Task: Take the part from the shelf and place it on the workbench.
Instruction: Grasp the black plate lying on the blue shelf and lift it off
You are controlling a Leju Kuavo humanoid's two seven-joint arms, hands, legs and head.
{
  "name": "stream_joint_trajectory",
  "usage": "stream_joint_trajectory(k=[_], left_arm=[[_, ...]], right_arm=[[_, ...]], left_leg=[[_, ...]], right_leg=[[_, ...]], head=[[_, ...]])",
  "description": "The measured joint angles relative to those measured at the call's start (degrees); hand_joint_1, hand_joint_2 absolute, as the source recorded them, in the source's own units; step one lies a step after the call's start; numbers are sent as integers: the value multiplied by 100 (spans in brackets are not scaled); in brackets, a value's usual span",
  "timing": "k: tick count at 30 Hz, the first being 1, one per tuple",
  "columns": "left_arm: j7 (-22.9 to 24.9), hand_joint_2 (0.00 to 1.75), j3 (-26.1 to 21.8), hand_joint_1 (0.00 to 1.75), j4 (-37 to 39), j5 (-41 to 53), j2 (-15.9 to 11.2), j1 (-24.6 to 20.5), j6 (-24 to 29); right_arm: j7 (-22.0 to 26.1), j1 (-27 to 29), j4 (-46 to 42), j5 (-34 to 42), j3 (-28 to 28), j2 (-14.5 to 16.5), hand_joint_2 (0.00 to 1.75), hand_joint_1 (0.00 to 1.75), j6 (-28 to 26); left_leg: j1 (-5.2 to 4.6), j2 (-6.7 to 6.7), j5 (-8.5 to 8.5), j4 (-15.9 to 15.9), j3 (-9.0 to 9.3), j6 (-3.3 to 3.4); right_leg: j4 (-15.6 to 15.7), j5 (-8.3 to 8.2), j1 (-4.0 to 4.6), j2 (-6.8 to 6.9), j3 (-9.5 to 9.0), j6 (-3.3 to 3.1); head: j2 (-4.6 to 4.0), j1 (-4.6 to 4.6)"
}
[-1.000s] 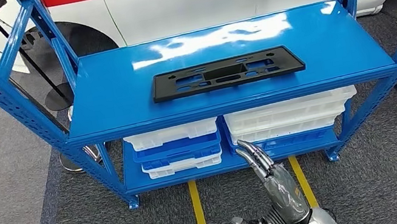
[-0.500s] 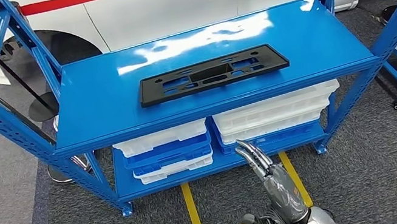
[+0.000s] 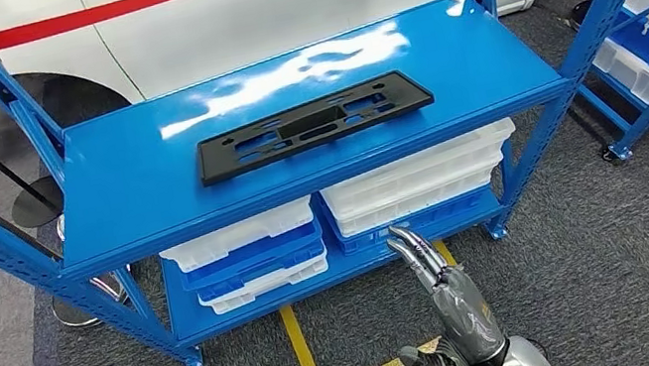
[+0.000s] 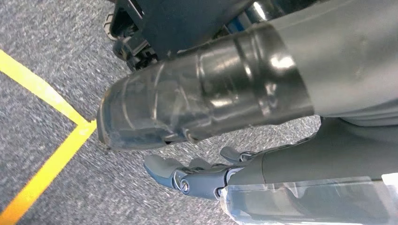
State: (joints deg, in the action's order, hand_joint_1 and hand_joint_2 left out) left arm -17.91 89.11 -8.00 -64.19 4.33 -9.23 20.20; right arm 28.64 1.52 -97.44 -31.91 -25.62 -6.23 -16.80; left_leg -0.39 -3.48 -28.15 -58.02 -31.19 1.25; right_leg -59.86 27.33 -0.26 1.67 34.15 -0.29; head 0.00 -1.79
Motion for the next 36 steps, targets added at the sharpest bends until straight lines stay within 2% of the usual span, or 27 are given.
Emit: stream_joint_trajectory(k=[1,3,4,6,7,8,9,11,13,14,16,18,20,22,23,24,25,26,27,29,33,34,36], left_arm=[[0,0,0,0,0,0,0,-5,-1],[0,0,0,0,0,0,0,-17,1],[-1,0,0,0,0,0,0,-19,1],[-1,0,0,0,0,0,0,-12,2],[-1,0,0,0,0,0,0,-4,2],[0,0,0,0,0,0,0,2,2],[1,0,0,0,0,0,0,3,2],[1,0,-1,0,0,0,0,-5,2],[-1,0,-1,0,0,0,0,-18,2],[-4,0,0,0,0,0,0,-24,2],[-18,0,0,0,0,-4,0,-28,1],[-57,0,0,0,0,-9,0,-24,-5],[-111,0,0,0,0,-9,1,-24,-27],[-140,0,0,0,0,-3,-1,-11,-78],[-142,0,0,0,0,4,-2,-5,-105],[-142,0,0,0,0,13,-4,-3,-126],[-141,0,0,0,0,22,-6,-4,-139],[-141,0,0,0,0,30,-5,-6,-145],[-141,0,0,0,0,37,-5,-9,-148],[-141,0,0,0,0,50,-5,-10,-151],[-143,0,0,0,0,69,-7,-12,-149],[-143,0,0,0,0,70,-7,-14,-148],[-143,0,0,0,0,70,-7,-12,-147]], right_arm=[[-1,0,0,0,0,0,0,0,1],[-1,-3,-1,0,0,0,0,0,2],[-1,-5,-2,0,0,1,0,0,3],[-1,-6,-1,0,0,1,0,0,4],[-1,-4,2,0,0,1,0,0,4],[-1,-3,4,0,0,0,0,0,5],[-1,-2,5,0,0,0,0,0,5],[-1,-4,5,0,0,1,0,0,6],[-1,-9,4,0,0,1,0,0,6],[-2,-10,4,0,0,1,0,0,6],[-3,-6,2,0,0,1,0,0,5],[-3,-4,-1,-1,1,0,0,0,3],[-3,-8,-2,-2,2,0,0,0,2],[-3,-3,2,-4,2,0,0,0,3],[-3,2,7,-5,2,-1,0,0,3],[-3,3,11,-7,2,-1,0,0,4],[-2,2,16,-9,2,-2,0,0,4],[-1,0,19,-11,2,-2,0,0,4],[1,-5,21,-13,2,-2,0,0,4],[8,-13,23,-17,2,-2,0,0,4],[15,-16,28,-24,4,-2,0,0,4],[17,-20,28,-27,4,-2,0,0,4],[19,-23,30,-31,4,-2,0,0,5]], left_leg=[[3,-18,-15,-6,-2,-23],[23,87,-167,-180,-64,-82],[39,169,-332,-427,-168,-116],[62,281,-717,-1185,-493,-165],[68,291,-823,-1504,-638,-177],[71,292,-815,-1642,-704,-179],[72,293,-699,-1571,-674,-175],[73,337,-260,-843,-353,-136],[59,427,-7,-163,-55,-81],[50,460,3,-31,-4,-59],[48,463,2,17,13,-14],[74,425,53,79,26,61],[86,374,85,121,32,124],[73,327,83,117,20,144],[68,304,78,113,17,146],[66,288,73,106,16,145],[65,280,64,99,18,140],[66,276,50,85,24,130],[58,274,30,65,25,110],[36,275,-7,17,14,52],[37,277,-90,-63,-17,-68],[46,284,-195,-218,-83,-102],[62,297,-539,-881,-397,-157]], right_leg=[[13,-13,-7,-36,1,-26],[41,-40,-36,-94,-2,-76],[50,-51,-49,-128,-1,-99],[50,-57,-53,-211,12,-122],[49,-59,-52,-253,15,-124],[48,-59,-51,-297,14,-125],[47,-59,-51,-336,7,-124],[47,-56,-52,-407,-16,-119],[38,-58,-42,-456,-13,-82],[38,-64,-41,-469,1,-54],[59,-87,-36,-486,17,15],[-39,-1,-31,-409,56,69],[-540,317,-30,-280,282,95],[-1298,663,-35,-234,643,113],[-1534,716,-42,-230,755,121],[-1556,653,-47,-225,760,125],[-1368,503,-52,-216,658,123],[-980,292,-54,-196,450,113],[-575,149,-51,-167,232,99],[-43,17,-35,-132,-33,58],[39,23,-30,-160,-51,-44],[52,19,-41,-162,-60,-74],[59,26,-45,-163,-72,-112]], head=[[0,0],[0,1],[0,3],[0,3],[0,3],[0,3],[0,3],[0,2],[0,1],[0,0],[0,-1],[0,-5],[0,-15],[0,-21],[0,-21],[0,-21],[0,-21],[0,-22],[0,-22],[0,-20],[0,-17],[0,-16],[0,-13]])
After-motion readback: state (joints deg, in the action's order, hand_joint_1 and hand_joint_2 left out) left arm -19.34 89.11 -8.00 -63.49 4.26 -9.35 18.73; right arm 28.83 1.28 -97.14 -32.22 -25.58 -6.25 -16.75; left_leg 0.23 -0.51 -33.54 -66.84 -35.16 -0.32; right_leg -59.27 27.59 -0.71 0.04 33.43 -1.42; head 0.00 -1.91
